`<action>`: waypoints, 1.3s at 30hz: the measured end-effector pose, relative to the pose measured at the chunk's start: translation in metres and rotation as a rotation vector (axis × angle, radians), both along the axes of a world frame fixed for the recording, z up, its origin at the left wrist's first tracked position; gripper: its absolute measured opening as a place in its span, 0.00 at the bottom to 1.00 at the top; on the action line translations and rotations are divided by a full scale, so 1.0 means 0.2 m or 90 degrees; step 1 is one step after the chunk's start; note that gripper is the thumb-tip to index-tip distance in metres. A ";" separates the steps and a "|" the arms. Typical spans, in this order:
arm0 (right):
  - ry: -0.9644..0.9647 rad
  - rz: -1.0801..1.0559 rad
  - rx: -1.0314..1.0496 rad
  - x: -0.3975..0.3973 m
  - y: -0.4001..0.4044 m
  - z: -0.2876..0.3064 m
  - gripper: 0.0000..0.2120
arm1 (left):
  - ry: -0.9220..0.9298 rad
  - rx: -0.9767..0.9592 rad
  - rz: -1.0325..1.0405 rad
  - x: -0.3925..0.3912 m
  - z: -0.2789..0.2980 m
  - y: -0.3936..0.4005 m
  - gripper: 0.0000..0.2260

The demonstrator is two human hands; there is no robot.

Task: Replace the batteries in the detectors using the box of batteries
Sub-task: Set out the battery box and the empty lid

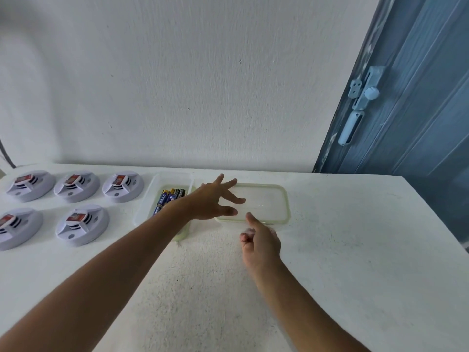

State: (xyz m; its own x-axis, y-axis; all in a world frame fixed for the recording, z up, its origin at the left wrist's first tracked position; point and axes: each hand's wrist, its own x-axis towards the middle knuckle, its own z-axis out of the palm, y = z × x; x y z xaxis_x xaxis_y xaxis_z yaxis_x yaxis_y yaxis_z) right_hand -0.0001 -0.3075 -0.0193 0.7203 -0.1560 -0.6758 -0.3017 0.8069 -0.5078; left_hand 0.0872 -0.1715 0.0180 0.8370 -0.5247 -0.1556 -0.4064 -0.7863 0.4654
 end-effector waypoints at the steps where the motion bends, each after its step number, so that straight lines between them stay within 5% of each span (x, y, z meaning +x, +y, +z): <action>1: 0.005 0.003 0.000 0.01 0.00 0.01 0.22 | -0.002 0.003 0.002 -0.01 0.00 0.00 0.18; 5: 0.042 -0.006 -0.131 0.00 -0.03 0.00 0.28 | -0.014 0.035 0.015 -0.04 0.02 -0.02 0.18; 11: -0.014 -0.171 -0.369 0.14 -0.34 0.05 0.17 | -0.183 0.244 0.020 -0.24 0.01 -0.15 0.26; 15: -0.070 0.126 -0.439 0.26 -0.47 0.05 0.19 | -0.165 0.237 0.109 -0.36 -0.06 -0.25 0.33; 18: -0.094 0.209 -0.509 0.28 -0.51 0.08 0.21 | -0.150 0.223 0.145 -0.39 -0.10 -0.26 0.35; 23: -0.073 0.249 -0.276 0.17 -0.49 0.09 0.21 | -0.115 0.210 0.174 -0.27 -0.08 -0.20 0.33; 32: -0.021 0.098 0.053 -0.08 -0.09 0.05 0.15 | -0.014 0.149 0.084 -0.05 -0.04 -0.10 0.31; 39: -0.009 0.040 0.058 -0.08 0.01 0.03 0.18 | 0.032 0.107 0.057 -0.01 -0.05 -0.06 0.35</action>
